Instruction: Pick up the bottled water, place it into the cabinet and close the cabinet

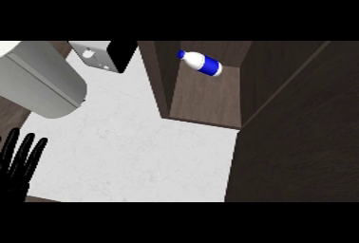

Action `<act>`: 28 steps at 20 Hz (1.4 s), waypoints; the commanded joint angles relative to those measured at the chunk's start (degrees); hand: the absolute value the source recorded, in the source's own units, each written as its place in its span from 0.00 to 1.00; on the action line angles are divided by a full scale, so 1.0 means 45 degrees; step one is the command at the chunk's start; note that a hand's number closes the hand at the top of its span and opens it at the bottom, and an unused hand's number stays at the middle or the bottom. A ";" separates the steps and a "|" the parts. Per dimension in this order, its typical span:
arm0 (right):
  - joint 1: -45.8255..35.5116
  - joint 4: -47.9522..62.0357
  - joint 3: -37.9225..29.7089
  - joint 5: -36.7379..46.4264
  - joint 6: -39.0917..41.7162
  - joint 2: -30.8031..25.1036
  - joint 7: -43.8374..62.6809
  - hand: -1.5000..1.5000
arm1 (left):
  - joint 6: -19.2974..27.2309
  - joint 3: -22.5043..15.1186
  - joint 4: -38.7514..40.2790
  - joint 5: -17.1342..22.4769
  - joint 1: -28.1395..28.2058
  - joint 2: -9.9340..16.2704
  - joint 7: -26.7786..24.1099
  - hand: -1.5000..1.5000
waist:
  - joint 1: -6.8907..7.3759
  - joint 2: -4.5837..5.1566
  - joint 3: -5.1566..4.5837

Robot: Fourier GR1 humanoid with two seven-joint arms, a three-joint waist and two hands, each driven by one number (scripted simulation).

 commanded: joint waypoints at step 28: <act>-0.6528 0.0374 0.1074 -0.0062 0.0862 -0.0871 0.3265 1.00 | -0.1505 0.0988 0.0415 0.0650 -0.0293 0.1281 0.0532 0.00 | 0.1313 0.0245 -0.0168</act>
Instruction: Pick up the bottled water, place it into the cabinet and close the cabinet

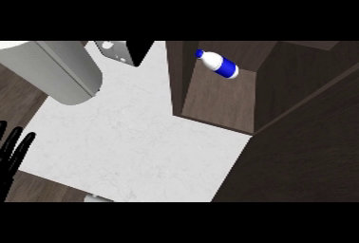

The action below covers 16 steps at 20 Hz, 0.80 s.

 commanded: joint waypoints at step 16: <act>-0.0635 0.1389 0.1209 -0.2230 -0.0177 0.1153 0.1082 1.00 | -0.0625 0.0245 0.0177 0.0346 -0.0317 0.0190 0.0096 0.00 | 0.0501 0.0652 0.0062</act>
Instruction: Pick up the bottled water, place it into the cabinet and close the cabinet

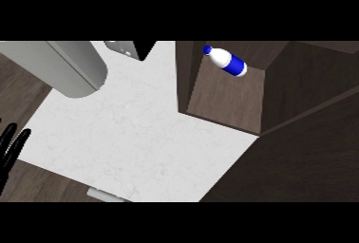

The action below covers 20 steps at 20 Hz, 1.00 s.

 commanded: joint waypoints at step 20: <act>-0.6736 0.5330 -0.0701 -0.0076 -0.2253 0.3333 0.5391 1.00 | -0.0343 0.0383 0.0660 0.0367 -0.0150 0.0132 0.0165 0.00 | -0.0436 -0.0313 0.0169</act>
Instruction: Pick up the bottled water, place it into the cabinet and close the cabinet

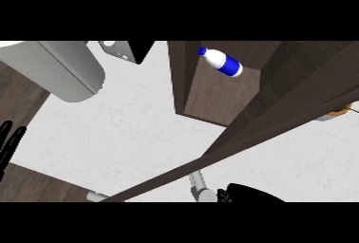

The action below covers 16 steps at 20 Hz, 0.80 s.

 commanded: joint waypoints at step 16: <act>-0.9193 0.9249 -0.3427 0.1167 -0.6260 0.3043 0.1584 1.00 | -0.0597 0.0513 0.0887 0.0211 0.0373 -0.0130 -0.0299 0.00 | -0.0659 -0.0178 0.0181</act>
